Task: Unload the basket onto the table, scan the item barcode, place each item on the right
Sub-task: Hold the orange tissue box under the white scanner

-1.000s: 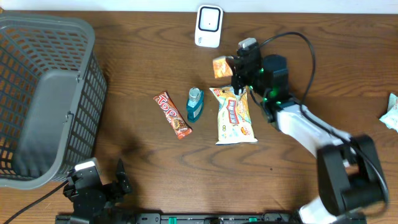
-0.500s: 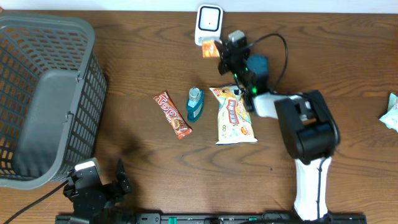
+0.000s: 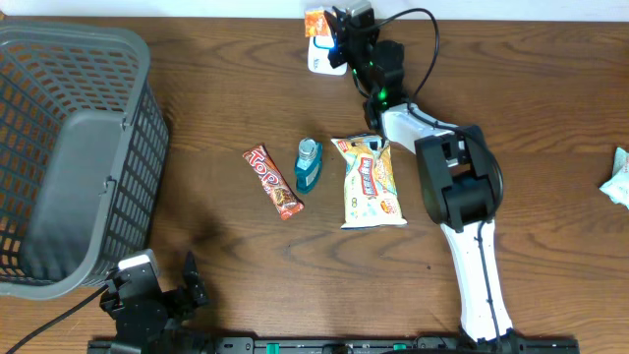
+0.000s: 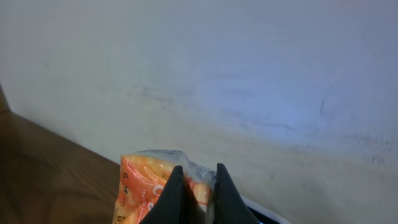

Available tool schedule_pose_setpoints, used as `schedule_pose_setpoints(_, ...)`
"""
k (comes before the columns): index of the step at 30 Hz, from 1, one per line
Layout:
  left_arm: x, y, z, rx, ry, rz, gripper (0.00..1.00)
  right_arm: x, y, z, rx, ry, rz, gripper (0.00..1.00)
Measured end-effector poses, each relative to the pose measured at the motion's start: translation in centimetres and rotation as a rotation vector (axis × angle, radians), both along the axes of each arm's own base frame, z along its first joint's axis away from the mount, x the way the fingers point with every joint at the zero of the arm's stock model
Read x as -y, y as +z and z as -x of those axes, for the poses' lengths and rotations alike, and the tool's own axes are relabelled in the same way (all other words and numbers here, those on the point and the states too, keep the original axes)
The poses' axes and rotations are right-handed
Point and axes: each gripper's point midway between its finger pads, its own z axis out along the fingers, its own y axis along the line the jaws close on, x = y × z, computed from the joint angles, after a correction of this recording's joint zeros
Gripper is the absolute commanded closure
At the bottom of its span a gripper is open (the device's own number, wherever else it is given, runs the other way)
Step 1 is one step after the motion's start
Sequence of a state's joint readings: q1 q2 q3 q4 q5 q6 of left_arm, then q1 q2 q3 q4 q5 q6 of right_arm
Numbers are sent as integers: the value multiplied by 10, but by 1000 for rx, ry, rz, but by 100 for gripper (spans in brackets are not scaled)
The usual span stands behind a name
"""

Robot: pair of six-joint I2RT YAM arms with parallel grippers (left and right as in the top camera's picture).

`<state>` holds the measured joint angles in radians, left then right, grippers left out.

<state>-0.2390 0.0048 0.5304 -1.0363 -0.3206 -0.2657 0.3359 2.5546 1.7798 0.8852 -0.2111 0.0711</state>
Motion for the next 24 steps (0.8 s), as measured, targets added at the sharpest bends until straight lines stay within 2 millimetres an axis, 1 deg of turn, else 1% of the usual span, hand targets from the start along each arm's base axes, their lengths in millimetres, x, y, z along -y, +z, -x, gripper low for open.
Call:
schedule_pose_setpoints(2, 0, 0, 0, 0, 0, 0, 2, -1, -10, -6, -5, -5, 3, 99)
schedule_pose_setpoints(6, 0, 0, 0, 0, 0, 0, 2, -1, -29, -8, -23, -13, 35, 99)
schedule_pose_setpoints(9, 0, 0, 0, 0, 0, 0, 2, -1, -31, -8, -19, -14, 48, 99)
schedule_pose_setpoints(14, 0, 0, 0, 0, 0, 0, 2, -1, -25, -9, 6, -16, 53, 99)
schedule_pose_setpoints(17, 0, 0, 0, 0, 0, 0, 2, 1, -28, -10, -5, -18, 60, 99)
schedule_pose_setpoints(22, 0, 0, 0, 0, 0, 0, 2, 5, -44, -12, -104, -16, 95, 99)
schedule_pose_setpoints(23, 0, 0, 0, 0, 0, 0, 2, 7, -48, -11, -161, -16, 114, 99)
schedule_pose_setpoints(24, 0, 0, 0, 0, 0, 0, 2, 10, -46, -10, -206, -15, 131, 99)
